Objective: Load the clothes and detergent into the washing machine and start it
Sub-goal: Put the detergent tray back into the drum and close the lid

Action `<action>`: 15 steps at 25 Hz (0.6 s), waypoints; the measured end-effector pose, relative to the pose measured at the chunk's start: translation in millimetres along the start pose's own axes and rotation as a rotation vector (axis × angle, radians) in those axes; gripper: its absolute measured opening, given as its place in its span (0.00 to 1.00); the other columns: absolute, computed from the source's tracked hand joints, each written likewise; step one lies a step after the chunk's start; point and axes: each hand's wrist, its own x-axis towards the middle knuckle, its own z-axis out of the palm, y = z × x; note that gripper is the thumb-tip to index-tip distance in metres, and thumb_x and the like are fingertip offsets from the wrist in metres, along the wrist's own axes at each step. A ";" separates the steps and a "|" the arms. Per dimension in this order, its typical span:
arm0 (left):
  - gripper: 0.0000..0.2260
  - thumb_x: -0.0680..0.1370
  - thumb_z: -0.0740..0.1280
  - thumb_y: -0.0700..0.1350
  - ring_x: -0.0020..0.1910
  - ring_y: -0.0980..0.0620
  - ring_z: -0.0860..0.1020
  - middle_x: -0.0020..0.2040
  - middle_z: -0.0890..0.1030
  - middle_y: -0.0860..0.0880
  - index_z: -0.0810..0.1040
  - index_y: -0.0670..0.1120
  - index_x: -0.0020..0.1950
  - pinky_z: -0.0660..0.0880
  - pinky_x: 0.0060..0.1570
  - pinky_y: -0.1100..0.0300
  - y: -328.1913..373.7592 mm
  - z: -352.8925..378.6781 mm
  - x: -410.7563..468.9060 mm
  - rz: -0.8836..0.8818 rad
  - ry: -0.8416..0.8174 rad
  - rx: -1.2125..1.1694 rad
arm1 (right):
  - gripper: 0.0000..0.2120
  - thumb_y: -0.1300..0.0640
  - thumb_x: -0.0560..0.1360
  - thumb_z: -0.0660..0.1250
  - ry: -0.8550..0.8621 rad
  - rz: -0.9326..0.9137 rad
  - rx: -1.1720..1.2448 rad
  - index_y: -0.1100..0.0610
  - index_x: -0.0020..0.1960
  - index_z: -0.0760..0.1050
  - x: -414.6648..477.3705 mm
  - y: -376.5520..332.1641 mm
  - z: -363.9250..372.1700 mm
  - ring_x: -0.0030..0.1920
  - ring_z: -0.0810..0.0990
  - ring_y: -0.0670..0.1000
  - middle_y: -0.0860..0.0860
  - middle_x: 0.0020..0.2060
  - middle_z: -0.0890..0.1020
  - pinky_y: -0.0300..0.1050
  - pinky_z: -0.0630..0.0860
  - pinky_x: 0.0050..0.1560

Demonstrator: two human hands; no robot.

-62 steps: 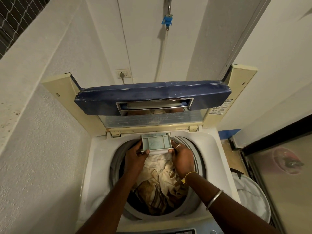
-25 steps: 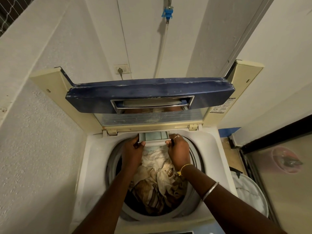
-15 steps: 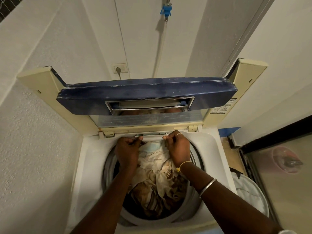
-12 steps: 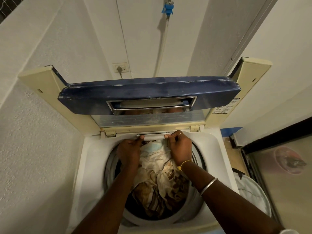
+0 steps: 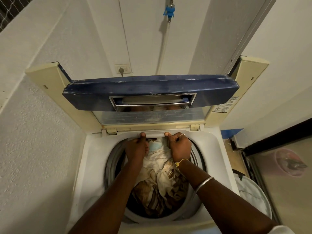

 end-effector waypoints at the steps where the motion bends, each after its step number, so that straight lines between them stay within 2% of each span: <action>1: 0.28 0.80 0.62 0.63 0.25 0.51 0.76 0.26 0.79 0.46 0.78 0.44 0.30 0.73 0.29 0.62 -0.8 -1.6 -0.8 0.029 -0.012 0.050 | 0.24 0.34 0.72 0.69 -0.018 -0.005 -0.015 0.54 0.33 0.75 -2.8 -0.9 -1.3 0.33 0.79 0.47 0.48 0.28 0.81 0.46 0.76 0.40; 3: 0.27 0.79 0.60 0.66 0.30 0.49 0.80 0.31 0.83 0.48 0.81 0.46 0.35 0.77 0.36 0.58 -0.6 -5.8 -4.0 0.087 -0.028 0.167 | 0.22 0.34 0.72 0.68 -0.063 -0.033 -0.047 0.52 0.35 0.76 -10.9 -3.2 -4.9 0.35 0.80 0.46 0.47 0.30 0.81 0.46 0.76 0.40; 6: 0.23 0.77 0.62 0.66 0.39 0.50 0.83 0.38 0.84 0.50 0.83 0.48 0.44 0.79 0.43 0.54 2.4 -12.8 -16.5 0.191 -0.054 0.275 | 0.13 0.39 0.74 0.69 -0.130 -0.137 -0.101 0.48 0.40 0.80 -25.7 -8.6 -9.2 0.38 0.79 0.43 0.44 0.34 0.82 0.43 0.74 0.39; 9: 0.16 0.73 0.65 0.64 0.40 0.50 0.83 0.39 0.84 0.51 0.81 0.52 0.43 0.82 0.44 0.49 -2.3 -21.8 -24.5 0.300 -0.034 0.280 | 0.05 0.53 0.77 0.68 -0.157 -0.294 -0.194 0.51 0.44 0.82 -34.0 -19.0 -11.8 0.40 0.82 0.50 0.49 0.38 0.84 0.45 0.76 0.41; 10: 0.08 0.73 0.67 0.58 0.41 0.49 0.84 0.39 0.84 0.51 0.80 0.54 0.43 0.83 0.45 0.46 -1.5 -26.2 -27.6 0.319 -0.041 0.285 | 0.06 0.60 0.75 0.67 -0.180 -0.327 -0.225 0.53 0.47 0.83 -36.9 -23.5 -13.3 0.43 0.82 0.53 0.51 0.41 0.85 0.46 0.77 0.44; 11: 0.02 0.74 0.68 0.49 0.42 0.49 0.84 0.41 0.84 0.51 0.79 0.56 0.43 0.82 0.47 0.44 -1.8 -28.3 -29.4 0.341 -0.062 0.290 | 0.12 0.66 0.73 0.66 -0.214 -0.335 -0.260 0.55 0.51 0.83 -41.6 -30.0 -16.2 0.47 0.83 0.54 0.53 0.44 0.86 0.46 0.78 0.48; 13: 0.16 0.74 0.68 0.35 0.48 0.51 0.83 0.46 0.84 0.53 0.79 0.58 0.48 0.82 0.52 0.45 4.3 -32.7 -35.9 0.376 -0.102 0.345 | 0.22 0.70 0.71 0.64 -0.277 -0.336 -0.315 0.55 0.60 0.82 -52.7 -42.9 -24.9 0.55 0.82 0.53 0.54 0.53 0.85 0.44 0.77 0.57; 15: 0.15 0.76 0.68 0.35 0.54 0.50 0.82 0.51 0.83 0.53 0.80 0.53 0.57 0.81 0.57 0.47 15.5 -38.6 -51.1 0.367 -0.147 0.363 | 0.22 0.68 0.72 0.64 -0.306 -0.348 -0.353 0.53 0.63 0.80 -60.7 -52.9 -33.1 0.57 0.81 0.53 0.53 0.56 0.84 0.44 0.76 0.59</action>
